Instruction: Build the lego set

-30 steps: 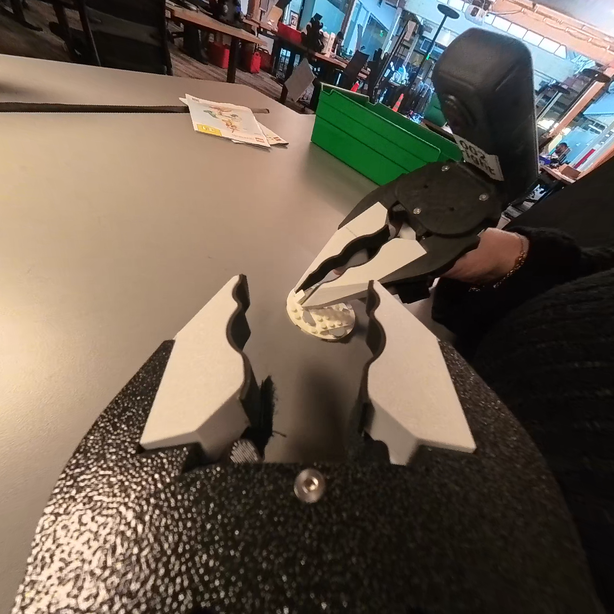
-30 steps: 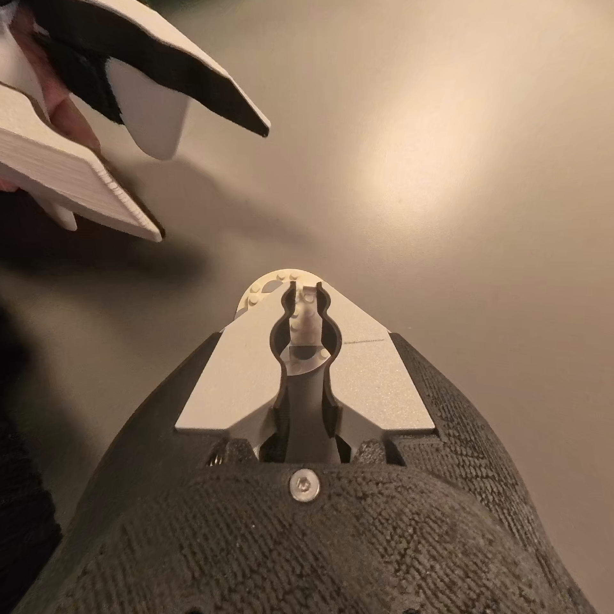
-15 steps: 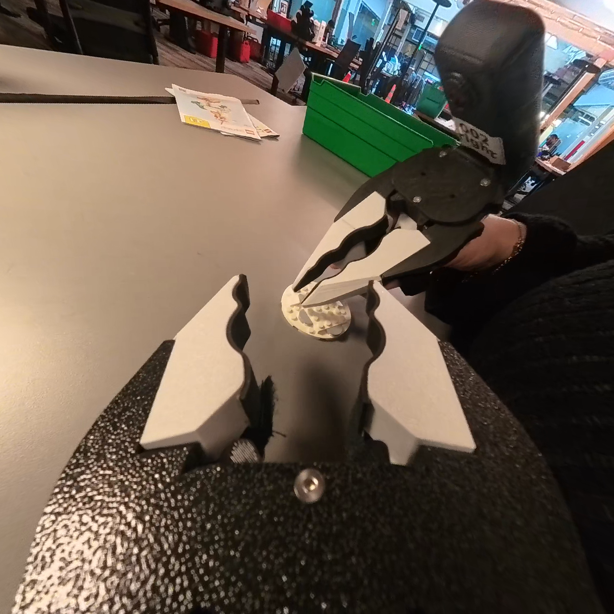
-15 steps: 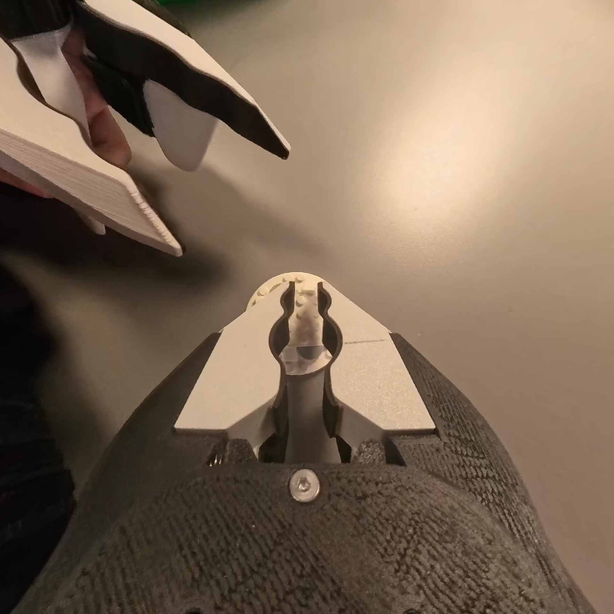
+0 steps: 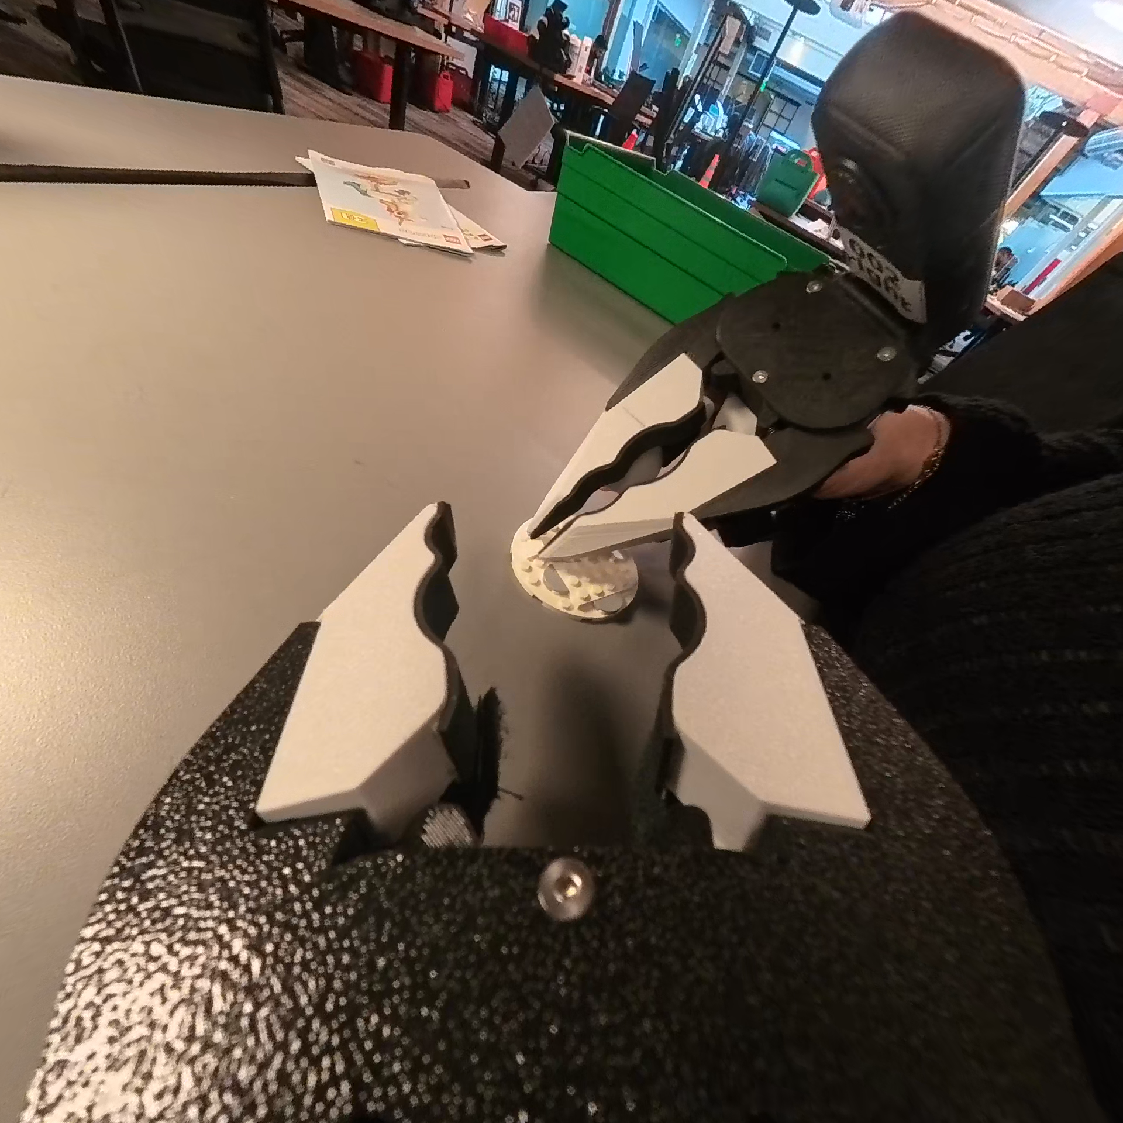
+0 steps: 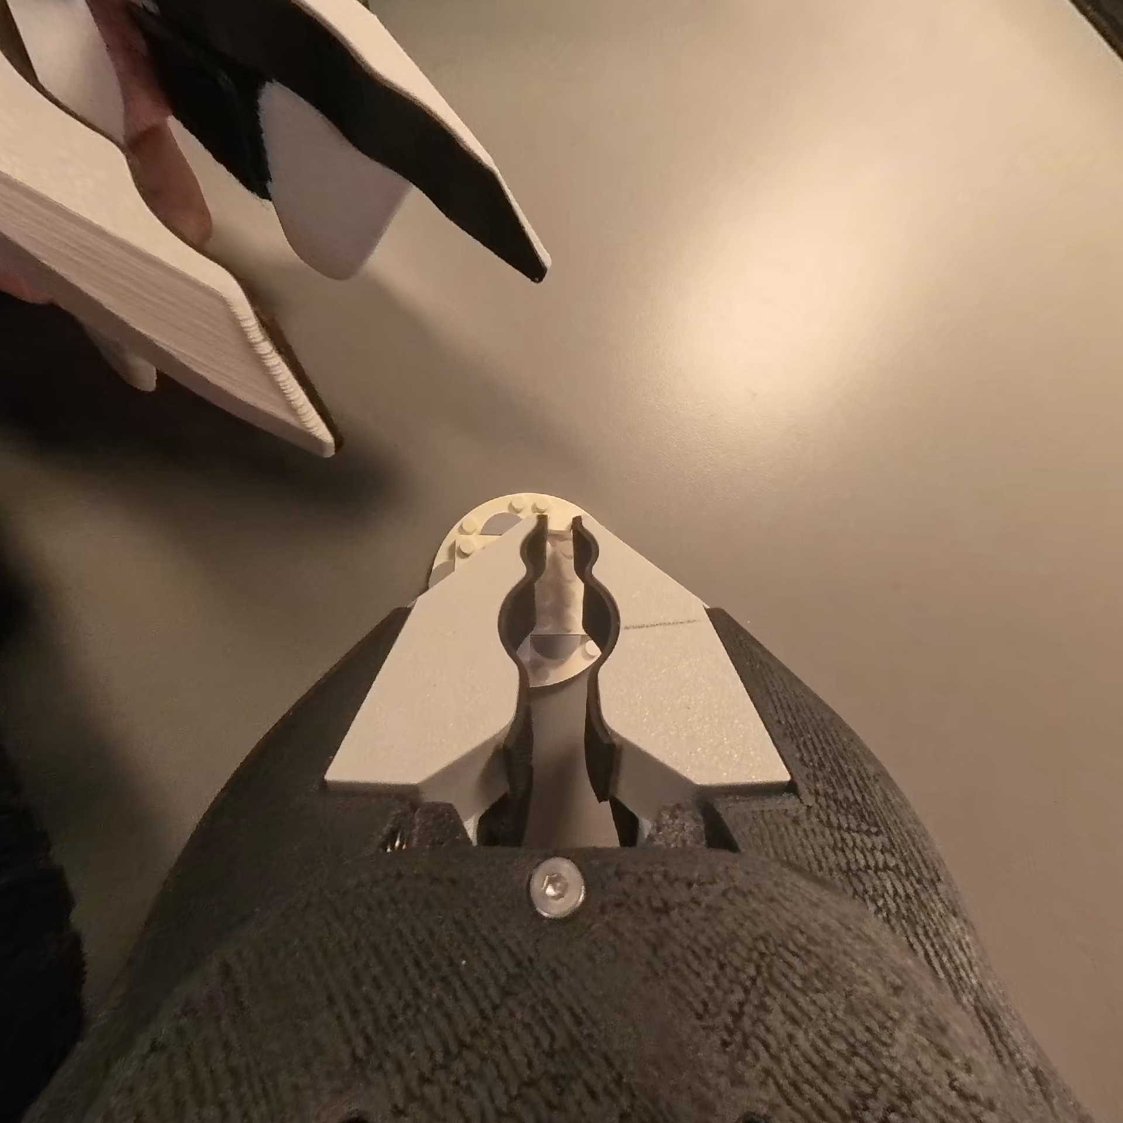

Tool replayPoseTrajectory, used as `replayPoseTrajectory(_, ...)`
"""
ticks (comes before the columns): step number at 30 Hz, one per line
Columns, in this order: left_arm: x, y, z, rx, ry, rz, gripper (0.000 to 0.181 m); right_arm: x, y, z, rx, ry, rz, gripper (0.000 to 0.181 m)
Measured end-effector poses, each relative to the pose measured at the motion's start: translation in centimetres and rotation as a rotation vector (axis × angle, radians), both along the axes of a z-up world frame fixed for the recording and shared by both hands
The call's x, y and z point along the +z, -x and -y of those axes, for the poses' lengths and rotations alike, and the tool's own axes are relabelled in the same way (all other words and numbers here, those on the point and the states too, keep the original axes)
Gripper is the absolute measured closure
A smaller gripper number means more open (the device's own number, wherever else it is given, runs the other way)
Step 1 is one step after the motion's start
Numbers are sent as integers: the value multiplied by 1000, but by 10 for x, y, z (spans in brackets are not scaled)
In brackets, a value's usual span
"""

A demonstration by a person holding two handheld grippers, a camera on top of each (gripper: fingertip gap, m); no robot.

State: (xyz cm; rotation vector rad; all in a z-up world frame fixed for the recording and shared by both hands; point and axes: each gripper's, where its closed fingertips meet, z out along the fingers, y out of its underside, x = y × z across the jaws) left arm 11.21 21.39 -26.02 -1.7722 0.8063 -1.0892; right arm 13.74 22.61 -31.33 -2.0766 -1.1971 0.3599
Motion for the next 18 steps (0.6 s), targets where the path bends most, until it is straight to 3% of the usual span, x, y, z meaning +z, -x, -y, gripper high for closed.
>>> replayPoseTrajectory(18, -1, -1, 1, -10, 8, -2, 112, 0, 3, 6, 29, 87, -18, 175)
